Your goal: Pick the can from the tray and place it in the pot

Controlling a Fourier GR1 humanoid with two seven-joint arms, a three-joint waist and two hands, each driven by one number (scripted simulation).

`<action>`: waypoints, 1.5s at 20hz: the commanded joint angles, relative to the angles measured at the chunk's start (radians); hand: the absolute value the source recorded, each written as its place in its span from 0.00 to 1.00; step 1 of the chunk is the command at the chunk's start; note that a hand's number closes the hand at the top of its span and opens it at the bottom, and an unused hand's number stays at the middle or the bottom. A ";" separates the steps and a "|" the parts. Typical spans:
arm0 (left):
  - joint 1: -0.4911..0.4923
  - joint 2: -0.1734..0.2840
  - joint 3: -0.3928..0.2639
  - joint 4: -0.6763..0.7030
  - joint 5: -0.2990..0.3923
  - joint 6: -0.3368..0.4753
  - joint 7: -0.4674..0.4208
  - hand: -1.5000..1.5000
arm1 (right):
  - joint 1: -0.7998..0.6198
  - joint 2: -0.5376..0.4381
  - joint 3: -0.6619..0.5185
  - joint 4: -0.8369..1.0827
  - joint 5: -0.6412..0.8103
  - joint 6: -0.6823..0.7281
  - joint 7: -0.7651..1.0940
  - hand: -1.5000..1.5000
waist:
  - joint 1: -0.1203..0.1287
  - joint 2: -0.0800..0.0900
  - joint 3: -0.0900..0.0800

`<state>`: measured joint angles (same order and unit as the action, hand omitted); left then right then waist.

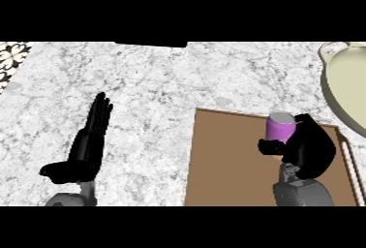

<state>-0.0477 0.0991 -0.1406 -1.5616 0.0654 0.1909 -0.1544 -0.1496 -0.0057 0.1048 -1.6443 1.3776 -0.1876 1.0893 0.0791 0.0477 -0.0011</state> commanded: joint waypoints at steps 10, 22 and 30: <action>-0.058 -0.023 -0.062 -0.008 -0.017 -0.024 0.022 0.50 | -0.534 -0.303 -0.375 0.431 0.069 0.105 0.053 1.00 | 0.101 0.021 0.001; -0.079 -0.030 -0.072 0.013 -0.026 -0.025 0.039 0.50 | -0.832 -0.452 -0.484 0.833 0.314 0.124 0.183 1.00 | 0.104 0.018 0.002; -0.075 -0.026 -0.051 0.016 -0.033 -0.003 0.052 0.50 | -0.925 -0.487 -0.553 0.994 0.421 0.079 0.248 1.00 | 0.062 0.003 0.004</action>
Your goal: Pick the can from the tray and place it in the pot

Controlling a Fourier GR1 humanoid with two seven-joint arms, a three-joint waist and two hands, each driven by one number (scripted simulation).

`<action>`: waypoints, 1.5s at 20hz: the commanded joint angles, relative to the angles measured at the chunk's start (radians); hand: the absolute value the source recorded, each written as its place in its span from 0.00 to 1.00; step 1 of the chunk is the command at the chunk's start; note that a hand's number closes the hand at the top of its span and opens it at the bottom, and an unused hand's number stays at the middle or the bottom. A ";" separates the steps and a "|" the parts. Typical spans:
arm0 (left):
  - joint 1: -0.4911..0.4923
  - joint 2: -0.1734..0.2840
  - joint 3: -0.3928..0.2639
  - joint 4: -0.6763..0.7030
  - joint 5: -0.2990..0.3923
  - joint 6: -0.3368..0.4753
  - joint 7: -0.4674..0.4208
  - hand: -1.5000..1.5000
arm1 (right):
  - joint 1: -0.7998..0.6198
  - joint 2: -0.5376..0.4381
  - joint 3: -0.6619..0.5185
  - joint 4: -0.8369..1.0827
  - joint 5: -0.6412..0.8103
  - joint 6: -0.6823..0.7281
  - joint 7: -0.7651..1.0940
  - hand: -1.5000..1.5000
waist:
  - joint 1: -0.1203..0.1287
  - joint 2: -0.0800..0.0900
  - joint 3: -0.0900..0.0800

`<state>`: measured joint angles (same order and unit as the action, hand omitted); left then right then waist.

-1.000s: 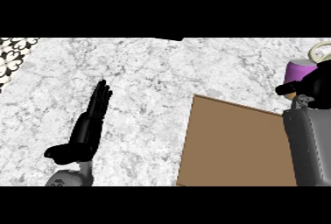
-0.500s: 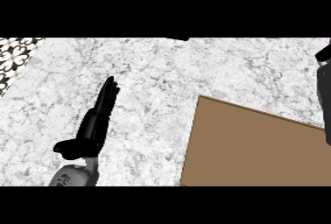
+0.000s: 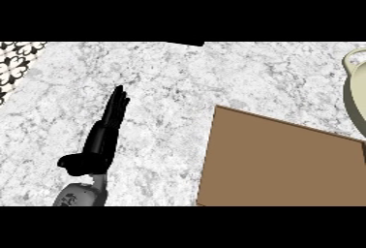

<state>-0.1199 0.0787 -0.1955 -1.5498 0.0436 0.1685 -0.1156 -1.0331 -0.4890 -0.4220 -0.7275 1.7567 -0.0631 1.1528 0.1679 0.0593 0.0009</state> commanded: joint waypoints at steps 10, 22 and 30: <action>0.027 0.002 0.043 -0.011 -0.002 0.042 0.011 0.50 | -0.042 -0.055 -0.129 0.217 0.090 -0.150 0.172 1.00 | -0.080 -0.025 0.002; 0.104 -0.001 0.039 -0.013 -0.005 0.035 -0.031 0.50 | 0.051 -0.052 -0.317 0.336 -0.035 -0.303 0.058 1.00 | -0.116 -0.040 0.002; 0.062 0.003 0.068 0.003 0.005 0.035 -0.022 0.50 | 0.103 -0.082 -0.477 0.384 -0.138 -0.310 0.102 0.00 | -0.121 -0.036 0.003</action>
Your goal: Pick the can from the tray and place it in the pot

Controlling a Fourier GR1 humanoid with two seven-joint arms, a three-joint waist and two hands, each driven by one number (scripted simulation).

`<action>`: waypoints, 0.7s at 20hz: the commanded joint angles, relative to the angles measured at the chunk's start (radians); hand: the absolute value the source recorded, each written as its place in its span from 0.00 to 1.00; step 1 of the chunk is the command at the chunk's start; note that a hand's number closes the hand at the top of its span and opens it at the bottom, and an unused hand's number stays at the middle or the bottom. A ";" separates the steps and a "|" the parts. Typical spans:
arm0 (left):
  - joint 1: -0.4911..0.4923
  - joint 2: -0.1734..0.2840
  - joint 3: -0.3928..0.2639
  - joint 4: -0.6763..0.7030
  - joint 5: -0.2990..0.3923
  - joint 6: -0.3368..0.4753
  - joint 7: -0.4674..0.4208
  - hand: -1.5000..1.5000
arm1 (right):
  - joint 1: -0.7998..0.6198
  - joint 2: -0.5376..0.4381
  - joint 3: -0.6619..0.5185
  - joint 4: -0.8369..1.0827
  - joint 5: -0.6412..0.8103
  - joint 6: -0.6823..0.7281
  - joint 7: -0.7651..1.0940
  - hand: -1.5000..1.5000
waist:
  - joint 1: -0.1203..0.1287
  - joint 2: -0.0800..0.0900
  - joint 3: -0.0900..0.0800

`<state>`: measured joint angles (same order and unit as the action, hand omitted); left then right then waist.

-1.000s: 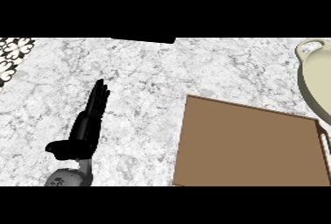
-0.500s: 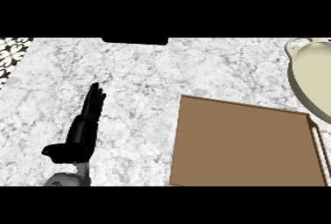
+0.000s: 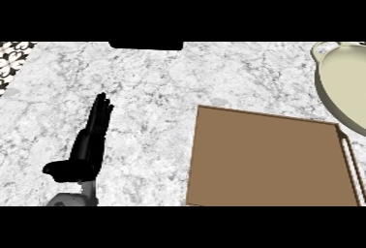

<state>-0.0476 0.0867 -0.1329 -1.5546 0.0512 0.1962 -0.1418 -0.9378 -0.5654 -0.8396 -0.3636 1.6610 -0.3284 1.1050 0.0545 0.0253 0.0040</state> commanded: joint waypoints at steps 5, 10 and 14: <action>0.011 0.015 0.010 -0.018 0.014 -0.020 0.021 0.50 | 0.037 0.078 -0.096 -0.020 -0.120 -0.281 -0.050 0.00 | -0.007 -0.009 0.000; 0.032 -0.010 -0.003 -0.006 0.006 -0.002 0.012 0.50 | 0.038 0.091 -0.092 -0.176 -0.141 -0.583 -0.188 0.00 | -0.014 -0.012 0.000; 0.000 0.003 0.020 0.004 0.012 -0.009 0.011 0.50 | 0.067 0.147 -0.126 -0.219 -0.212 -0.769 -0.247 0.00 | -0.023 -0.012 0.000</action>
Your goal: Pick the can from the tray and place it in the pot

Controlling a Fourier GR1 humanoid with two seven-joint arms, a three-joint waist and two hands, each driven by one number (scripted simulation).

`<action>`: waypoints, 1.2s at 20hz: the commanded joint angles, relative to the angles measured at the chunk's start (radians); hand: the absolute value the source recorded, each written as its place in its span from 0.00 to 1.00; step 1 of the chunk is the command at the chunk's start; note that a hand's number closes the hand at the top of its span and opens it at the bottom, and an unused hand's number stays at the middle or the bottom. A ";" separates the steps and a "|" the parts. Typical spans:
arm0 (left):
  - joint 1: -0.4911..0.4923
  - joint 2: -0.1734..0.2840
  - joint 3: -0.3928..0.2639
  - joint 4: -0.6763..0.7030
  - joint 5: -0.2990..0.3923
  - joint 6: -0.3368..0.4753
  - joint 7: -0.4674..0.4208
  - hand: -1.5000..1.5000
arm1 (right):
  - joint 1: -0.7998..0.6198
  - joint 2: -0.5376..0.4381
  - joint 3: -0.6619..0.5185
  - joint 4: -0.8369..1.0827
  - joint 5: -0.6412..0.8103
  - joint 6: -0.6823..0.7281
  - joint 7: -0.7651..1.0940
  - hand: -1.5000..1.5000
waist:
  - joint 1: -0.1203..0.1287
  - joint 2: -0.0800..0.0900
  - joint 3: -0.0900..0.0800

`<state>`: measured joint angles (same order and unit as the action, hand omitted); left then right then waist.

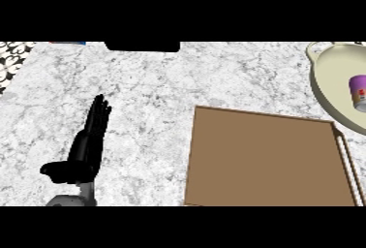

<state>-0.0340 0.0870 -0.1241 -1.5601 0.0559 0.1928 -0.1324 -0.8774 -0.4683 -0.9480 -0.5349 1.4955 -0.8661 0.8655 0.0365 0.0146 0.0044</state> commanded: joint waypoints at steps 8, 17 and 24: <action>0.030 -0.009 0.005 -0.018 -0.012 0.018 0.011 0.50 | 0.108 0.096 -0.027 -0.129 -0.231 -0.387 -0.162 0.00 | -0.028 -0.013 -0.003; 0.088 0.011 0.033 -0.047 -0.001 -0.012 -0.017 0.50 | 0.347 0.233 0.086 -0.543 -0.365 -0.281 -0.200 0.00 | -0.044 -0.020 -0.005; 0.052 -0.012 0.038 -0.034 -0.026 0.004 -0.004 0.50 | 0.538 0.261 0.154 -0.704 -0.466 -0.287 -0.197 0.00 | -0.038 -0.016 -0.005</action>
<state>0.0051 0.0822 -0.0906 -1.5838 0.0410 0.1916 -0.1264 -0.4283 -0.2370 -0.8250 -1.1547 1.0639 -1.1242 0.6526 -0.0053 -0.0028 -0.0004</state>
